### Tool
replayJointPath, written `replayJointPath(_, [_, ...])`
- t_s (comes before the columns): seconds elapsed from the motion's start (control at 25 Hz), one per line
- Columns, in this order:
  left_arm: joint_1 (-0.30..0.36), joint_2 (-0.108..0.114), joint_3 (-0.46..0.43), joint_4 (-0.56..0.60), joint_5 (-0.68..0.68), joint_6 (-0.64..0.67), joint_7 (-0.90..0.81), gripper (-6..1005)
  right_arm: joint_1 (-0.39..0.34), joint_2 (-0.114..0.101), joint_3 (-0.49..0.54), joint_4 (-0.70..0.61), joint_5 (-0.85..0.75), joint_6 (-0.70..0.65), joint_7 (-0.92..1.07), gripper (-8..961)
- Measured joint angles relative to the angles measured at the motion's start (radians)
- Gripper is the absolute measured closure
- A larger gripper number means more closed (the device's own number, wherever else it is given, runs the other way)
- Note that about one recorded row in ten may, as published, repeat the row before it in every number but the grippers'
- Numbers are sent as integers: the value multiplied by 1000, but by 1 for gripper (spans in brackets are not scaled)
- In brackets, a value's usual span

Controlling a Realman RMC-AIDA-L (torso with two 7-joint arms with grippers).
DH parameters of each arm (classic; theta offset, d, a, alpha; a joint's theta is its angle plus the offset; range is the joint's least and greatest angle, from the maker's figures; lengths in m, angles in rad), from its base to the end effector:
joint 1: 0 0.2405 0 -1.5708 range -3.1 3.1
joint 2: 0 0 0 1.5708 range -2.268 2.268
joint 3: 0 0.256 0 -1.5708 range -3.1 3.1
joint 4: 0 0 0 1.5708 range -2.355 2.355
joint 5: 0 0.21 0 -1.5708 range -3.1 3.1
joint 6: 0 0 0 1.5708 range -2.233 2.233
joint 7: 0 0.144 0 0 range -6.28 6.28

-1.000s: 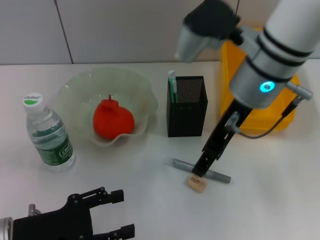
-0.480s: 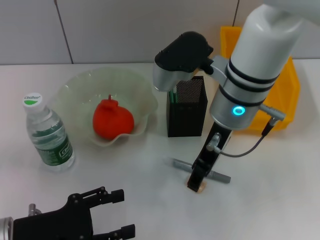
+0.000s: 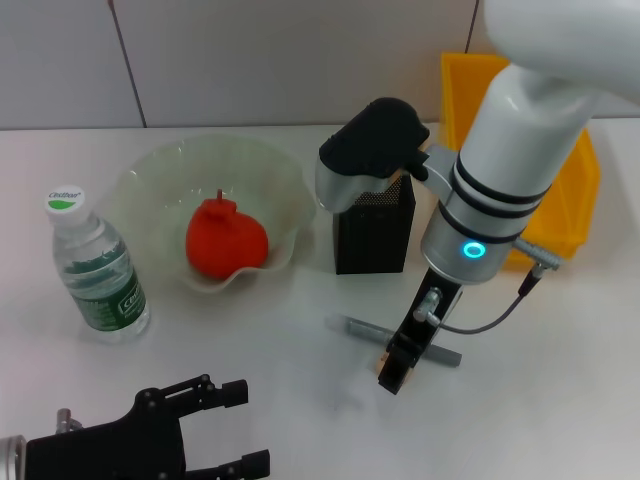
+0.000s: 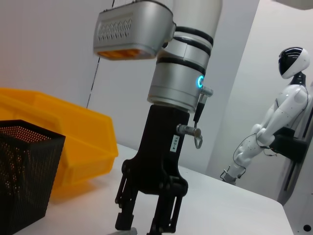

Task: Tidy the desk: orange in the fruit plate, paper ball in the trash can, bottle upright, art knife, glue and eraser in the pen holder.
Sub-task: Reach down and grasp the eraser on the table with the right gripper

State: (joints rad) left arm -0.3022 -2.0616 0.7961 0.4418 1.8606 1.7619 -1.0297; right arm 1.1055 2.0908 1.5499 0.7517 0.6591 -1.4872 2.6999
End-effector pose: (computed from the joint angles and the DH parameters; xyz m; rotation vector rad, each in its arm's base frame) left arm -0.3016 0.2244 -0.0259 -2.7715 -0.5676 -0.9824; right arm 0.1133 0.3748 -0.0833 -2.7193 0.8915 -0.8787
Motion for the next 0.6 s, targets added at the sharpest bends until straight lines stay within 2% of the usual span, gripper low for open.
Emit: replayJointPath(0.6, [2,-5,0,0,0,0,2,197,-3,0,-70,-41,40,73,-25,328])
